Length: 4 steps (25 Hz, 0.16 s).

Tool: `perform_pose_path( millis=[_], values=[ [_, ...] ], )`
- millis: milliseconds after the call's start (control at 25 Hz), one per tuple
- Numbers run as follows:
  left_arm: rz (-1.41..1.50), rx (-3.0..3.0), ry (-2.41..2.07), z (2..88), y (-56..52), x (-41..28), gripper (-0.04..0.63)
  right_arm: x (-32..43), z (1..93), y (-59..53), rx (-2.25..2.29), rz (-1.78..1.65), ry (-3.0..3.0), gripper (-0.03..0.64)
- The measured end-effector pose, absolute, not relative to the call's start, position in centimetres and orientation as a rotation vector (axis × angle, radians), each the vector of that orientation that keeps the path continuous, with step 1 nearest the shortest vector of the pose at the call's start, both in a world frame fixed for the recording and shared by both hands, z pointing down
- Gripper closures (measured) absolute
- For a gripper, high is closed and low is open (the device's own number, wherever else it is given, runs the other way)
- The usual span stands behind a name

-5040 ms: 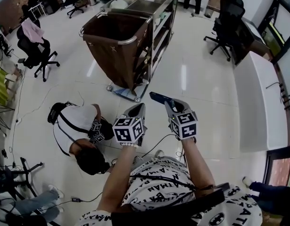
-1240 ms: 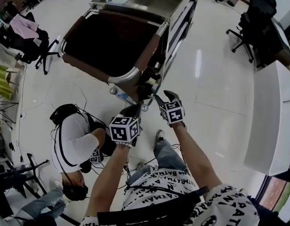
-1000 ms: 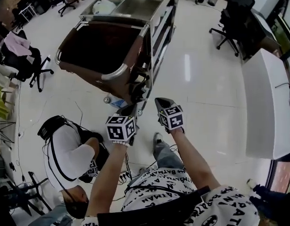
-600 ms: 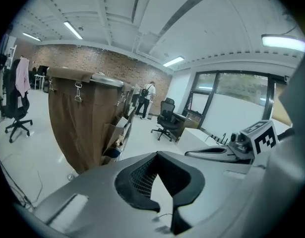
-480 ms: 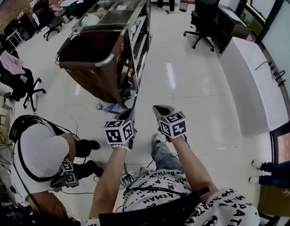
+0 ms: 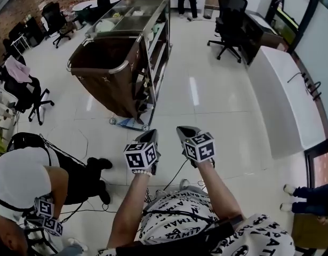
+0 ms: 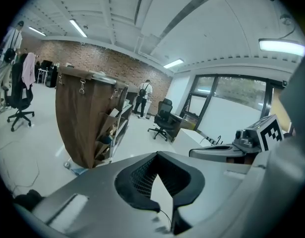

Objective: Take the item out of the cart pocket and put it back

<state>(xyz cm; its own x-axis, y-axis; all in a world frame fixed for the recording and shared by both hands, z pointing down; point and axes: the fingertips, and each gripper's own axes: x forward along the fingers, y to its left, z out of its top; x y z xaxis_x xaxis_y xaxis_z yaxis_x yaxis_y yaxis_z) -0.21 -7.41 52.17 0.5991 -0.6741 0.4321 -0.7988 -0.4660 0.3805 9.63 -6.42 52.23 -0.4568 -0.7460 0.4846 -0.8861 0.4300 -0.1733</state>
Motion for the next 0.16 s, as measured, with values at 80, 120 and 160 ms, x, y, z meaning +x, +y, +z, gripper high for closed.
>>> perform_pose_path(
  millis=[80, 120, 160],
  values=[
    [0.297, 2.276, -1.169, 52.1, -7.3, 0.4, 0.595, 10.3, 52.1, -6.3, 1.4, 0.583, -2.356, 0.607],
    [0.296, 2.276, -1.172, 52.0, -7.2, 0.6, 0.595, 10.6, 52.0, -6.3, 1.401, 0.585, -2.358, 0.607],
    [0.296, 2.275, -1.174, 52.0, -7.1, 0.9, 0.595, 11.0, 52.0, -6.3, 1.403, 0.587, -2.36, 0.607]
  ],
)
